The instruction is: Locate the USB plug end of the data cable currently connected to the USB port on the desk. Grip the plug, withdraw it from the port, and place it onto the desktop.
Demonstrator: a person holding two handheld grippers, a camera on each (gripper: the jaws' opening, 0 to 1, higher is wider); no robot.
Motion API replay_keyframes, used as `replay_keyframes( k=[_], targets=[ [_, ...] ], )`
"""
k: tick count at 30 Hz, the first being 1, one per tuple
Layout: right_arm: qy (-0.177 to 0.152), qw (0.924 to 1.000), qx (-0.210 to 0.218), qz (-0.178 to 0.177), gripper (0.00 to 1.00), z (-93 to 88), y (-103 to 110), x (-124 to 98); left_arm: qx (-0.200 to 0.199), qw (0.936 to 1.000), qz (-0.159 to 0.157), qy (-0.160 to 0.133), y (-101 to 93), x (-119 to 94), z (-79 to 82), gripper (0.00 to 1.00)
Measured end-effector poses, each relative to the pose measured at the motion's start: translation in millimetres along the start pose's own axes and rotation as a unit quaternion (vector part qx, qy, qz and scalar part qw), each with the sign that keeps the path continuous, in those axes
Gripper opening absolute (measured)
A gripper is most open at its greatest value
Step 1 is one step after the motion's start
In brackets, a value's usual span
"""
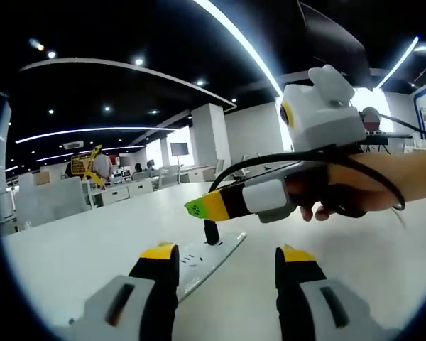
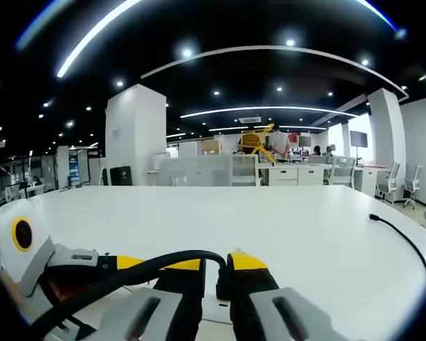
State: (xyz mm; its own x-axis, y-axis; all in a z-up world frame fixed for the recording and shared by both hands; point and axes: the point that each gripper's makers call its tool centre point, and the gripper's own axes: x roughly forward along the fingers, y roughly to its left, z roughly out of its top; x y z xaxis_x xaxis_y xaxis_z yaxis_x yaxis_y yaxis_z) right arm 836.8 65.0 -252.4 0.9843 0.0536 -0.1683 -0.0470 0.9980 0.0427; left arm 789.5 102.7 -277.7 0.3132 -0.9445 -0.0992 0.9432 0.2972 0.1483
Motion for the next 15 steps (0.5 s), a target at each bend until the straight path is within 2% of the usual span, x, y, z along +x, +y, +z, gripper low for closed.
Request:
replay_keyframes(
  k=[8, 15],
  targets=[
    [-0.003, 1.0000, 0.000, -0.009, 0.10, 1.5, -3.8, 4.2, -0.022, 0.9996, -0.001, -0.015, 2.3, -1.6, 3.8, 0.54],
    [0.004, 0.9991, -0.037, -0.018, 0.08, 3.3, -6.8, 8.2, -0.030, 0.9993, -0.003, -0.020, 2.2, -1.9, 4.7, 0.55]
  ],
)
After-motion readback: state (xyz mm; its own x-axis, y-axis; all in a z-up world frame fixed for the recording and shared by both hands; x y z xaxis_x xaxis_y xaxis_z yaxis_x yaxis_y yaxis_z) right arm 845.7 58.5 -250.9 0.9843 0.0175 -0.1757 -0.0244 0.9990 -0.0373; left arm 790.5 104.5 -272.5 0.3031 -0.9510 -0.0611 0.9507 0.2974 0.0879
